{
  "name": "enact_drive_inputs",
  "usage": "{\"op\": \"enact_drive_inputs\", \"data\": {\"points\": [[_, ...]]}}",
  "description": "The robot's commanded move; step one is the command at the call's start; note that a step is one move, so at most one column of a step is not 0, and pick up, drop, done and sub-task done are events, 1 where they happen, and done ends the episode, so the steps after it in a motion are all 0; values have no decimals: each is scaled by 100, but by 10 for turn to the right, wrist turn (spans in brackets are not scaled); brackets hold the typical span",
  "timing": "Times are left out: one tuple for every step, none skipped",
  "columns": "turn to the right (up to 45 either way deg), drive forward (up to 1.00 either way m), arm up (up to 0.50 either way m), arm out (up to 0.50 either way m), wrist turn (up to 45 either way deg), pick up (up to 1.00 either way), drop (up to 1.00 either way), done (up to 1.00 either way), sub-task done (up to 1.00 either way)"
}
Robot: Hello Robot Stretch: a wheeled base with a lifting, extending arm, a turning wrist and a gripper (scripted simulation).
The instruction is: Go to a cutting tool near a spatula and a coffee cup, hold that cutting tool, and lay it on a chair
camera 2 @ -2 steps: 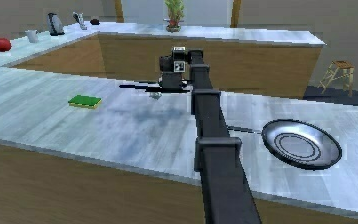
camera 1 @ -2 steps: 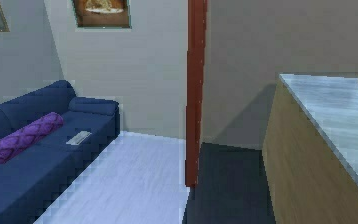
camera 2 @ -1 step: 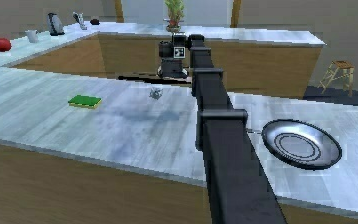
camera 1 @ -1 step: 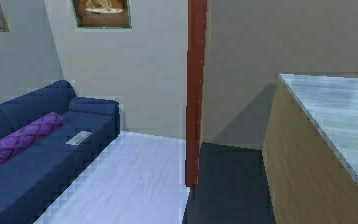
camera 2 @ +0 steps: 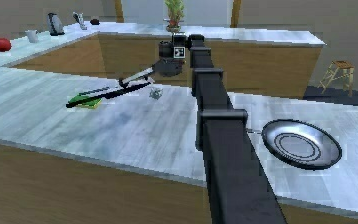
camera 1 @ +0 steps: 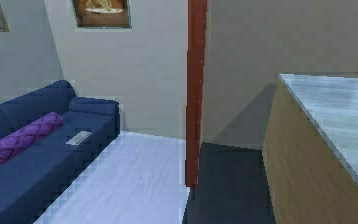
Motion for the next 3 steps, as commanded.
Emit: {"op": "enact_drive_inputs", "data": {"points": [[0, 0, 0, 0, -450, 0, 0, 0, 0], [0, 0, 0, 0, -420, 0, 0, 0, 0], [0, 0, 0, -46, 0, 0, 0, 0, 0]]}}
